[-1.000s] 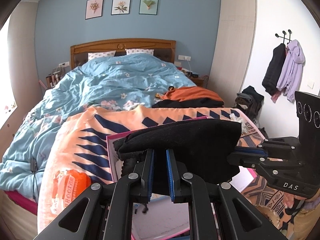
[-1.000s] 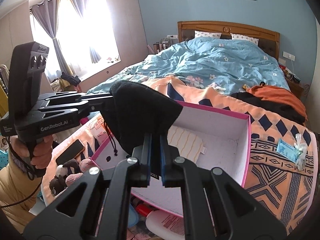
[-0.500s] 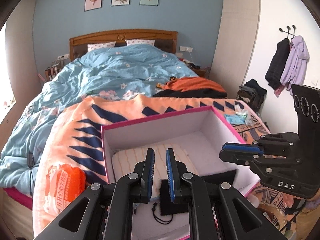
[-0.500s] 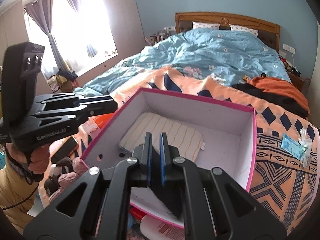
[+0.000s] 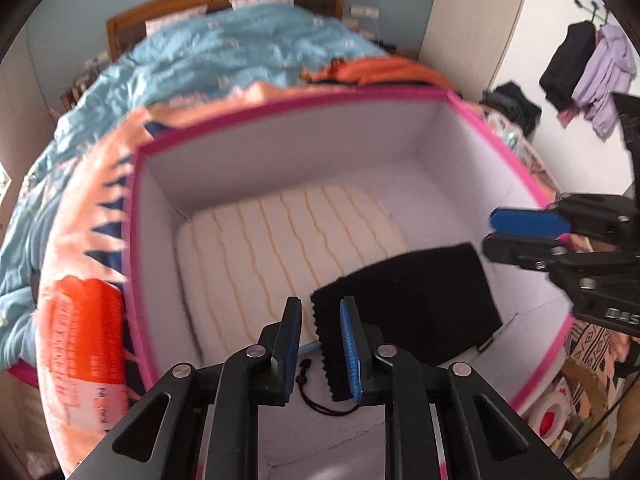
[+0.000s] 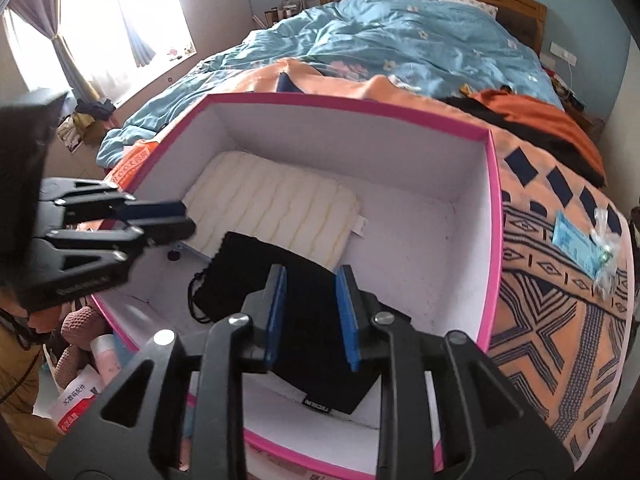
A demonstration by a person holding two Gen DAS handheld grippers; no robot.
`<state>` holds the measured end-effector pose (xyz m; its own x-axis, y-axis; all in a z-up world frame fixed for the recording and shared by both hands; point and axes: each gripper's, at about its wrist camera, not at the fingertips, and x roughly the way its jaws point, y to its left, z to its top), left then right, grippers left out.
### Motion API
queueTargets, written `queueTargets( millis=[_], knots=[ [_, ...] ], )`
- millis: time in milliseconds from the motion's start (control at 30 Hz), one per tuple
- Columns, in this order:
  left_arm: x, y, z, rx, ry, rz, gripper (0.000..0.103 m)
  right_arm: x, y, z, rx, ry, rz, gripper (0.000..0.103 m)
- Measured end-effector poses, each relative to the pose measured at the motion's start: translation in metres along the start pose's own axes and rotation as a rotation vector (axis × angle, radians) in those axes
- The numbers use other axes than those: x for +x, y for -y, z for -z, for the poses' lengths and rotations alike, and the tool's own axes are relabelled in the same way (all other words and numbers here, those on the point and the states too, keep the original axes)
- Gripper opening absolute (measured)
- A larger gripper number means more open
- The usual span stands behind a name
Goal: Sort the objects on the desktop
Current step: 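Lower the black cloth onto the striped towel and open both grippers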
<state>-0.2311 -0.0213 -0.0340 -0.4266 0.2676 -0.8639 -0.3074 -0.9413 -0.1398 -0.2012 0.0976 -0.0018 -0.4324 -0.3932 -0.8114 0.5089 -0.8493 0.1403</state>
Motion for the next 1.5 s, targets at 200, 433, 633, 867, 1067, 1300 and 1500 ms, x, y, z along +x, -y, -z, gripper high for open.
queueTargets(
  millis=[200, 433, 633, 867, 1067, 1300, 1500],
  knots=[
    [0.019, 0.002, -0.008, -0.011, -0.102, -0.028, 0.031, 0.004, 0.003, 0.001, 0.006, -0.012, -0.01, 0.029],
    [0.043, 0.01, -0.016, -0.003, -0.262, -0.067, 0.033, 0.005, 0.002, 0.004, 0.013, -0.005, -0.037, 0.029],
    [0.058, 0.02, -0.024, 0.043, -0.341, -0.095, 0.033, 0.005, 0.004, 0.008, 0.021, 0.0, -0.048, 0.029],
    [0.059, 0.02, -0.022, 0.017, -0.334, 0.024, 0.025, 0.001, 0.007, 0.013, 0.027, 0.007, -0.045, 0.029],
    [0.034, 0.017, -0.017, -0.016, -0.201, 0.029, 0.003, -0.004, 0.016, 0.016, 0.051, 0.026, -0.044, 0.029],
    [-0.003, 0.001, -0.012, -0.108, -0.036, 0.032, 0.002, -0.01, 0.014, 0.014, 0.037, 0.044, -0.019, 0.029],
    [-0.016, -0.039, -0.033, -0.212, 0.07, 0.004, 0.002, -0.009, 0.009, 0.011, 0.017, 0.043, -0.014, 0.029]
  ],
)
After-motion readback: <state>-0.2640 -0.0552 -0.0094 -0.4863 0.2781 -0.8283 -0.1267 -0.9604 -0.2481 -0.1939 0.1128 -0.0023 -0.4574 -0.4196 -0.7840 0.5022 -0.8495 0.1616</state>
